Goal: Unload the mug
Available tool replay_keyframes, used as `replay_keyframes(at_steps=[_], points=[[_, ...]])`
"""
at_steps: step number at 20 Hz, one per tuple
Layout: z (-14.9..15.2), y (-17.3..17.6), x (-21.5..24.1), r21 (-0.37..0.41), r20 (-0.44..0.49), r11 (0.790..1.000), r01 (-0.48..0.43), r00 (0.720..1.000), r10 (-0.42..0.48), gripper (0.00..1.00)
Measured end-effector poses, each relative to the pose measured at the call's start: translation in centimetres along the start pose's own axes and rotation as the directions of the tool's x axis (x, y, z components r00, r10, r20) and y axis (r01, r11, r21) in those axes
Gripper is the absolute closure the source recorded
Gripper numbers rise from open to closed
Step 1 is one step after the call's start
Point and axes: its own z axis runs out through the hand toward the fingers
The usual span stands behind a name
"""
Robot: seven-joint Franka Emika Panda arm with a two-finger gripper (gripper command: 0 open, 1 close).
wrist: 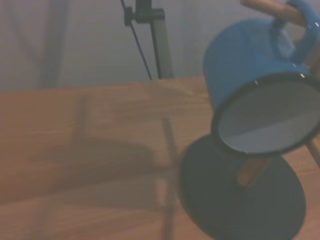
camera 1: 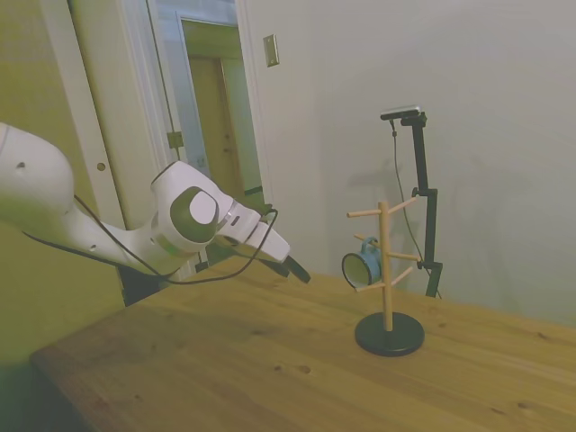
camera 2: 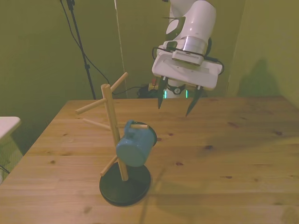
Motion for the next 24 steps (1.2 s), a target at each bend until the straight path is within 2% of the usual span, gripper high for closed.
replay_keyframes(at_steps=[4, 5, 11, 18, 23, 24], points=[[3.7, -1.5, 1.6, 0.046, -0.011, 0.998, -0.034, 0.999, 0.035, 0.00], [6.2, -2.4, 2.7, 0.058, -0.016, 0.997, -0.055, 0.998, 0.056, 0.00], [6.7, -3.8, 2.0, 0.079, -0.034, 0.996, -0.038, 0.999, 0.041, 0.00], [7.4, -3.5, 3.8, 0.087, -0.089, 0.993, -0.078, 0.992, 0.086, 0.00], [9.4, -3.4, 4.8, 0.081, -0.108, 0.992, -0.101, 0.988, 0.110, 0.00], [9.8, -3.4, 5.0, 0.080, -0.110, 0.991, -0.106, 0.987, 0.115, 1.00]])
